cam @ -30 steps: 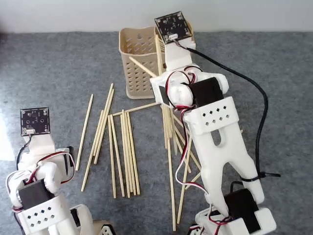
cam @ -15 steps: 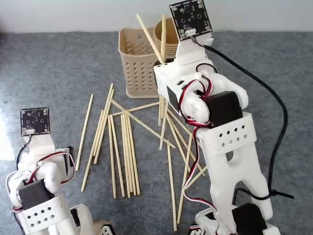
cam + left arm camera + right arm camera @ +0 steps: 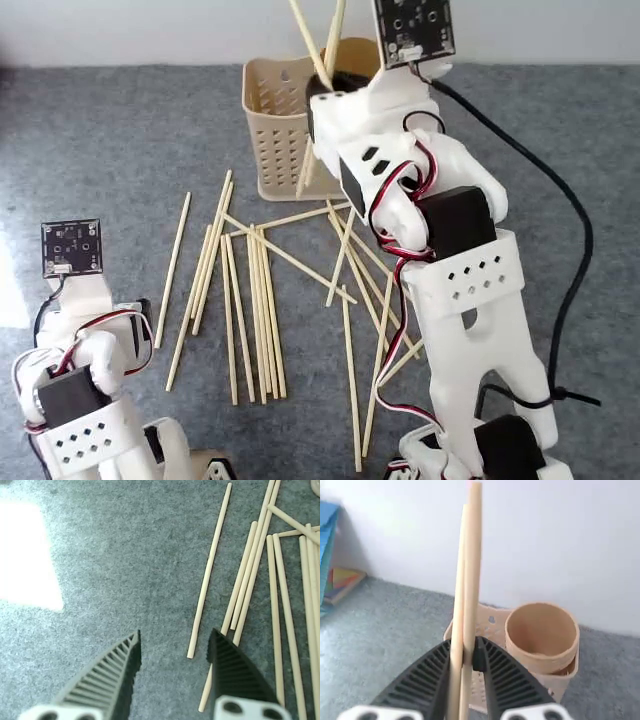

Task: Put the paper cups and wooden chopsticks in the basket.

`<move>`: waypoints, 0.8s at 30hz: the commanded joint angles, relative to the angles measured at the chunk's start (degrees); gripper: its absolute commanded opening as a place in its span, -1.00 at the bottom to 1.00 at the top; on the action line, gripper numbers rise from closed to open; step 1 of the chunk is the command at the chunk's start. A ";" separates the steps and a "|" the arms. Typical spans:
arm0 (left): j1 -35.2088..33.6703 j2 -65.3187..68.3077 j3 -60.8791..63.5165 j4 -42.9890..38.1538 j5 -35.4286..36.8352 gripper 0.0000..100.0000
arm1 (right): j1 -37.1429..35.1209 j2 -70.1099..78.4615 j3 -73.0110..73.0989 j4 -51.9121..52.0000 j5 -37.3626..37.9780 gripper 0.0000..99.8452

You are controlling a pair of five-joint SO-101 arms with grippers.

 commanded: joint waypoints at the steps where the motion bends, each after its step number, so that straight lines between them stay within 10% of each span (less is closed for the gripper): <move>1: 0.00 0.09 -0.57 -0.26 -0.18 -0.58 | 0.22 -2.24 -0.62 -5.76 -0.62 -0.98; 24: 0.00 0.09 -0.48 -0.26 -0.18 -0.58 | 0.75 8.04 -0.62 -28.79 -0.09 -0.98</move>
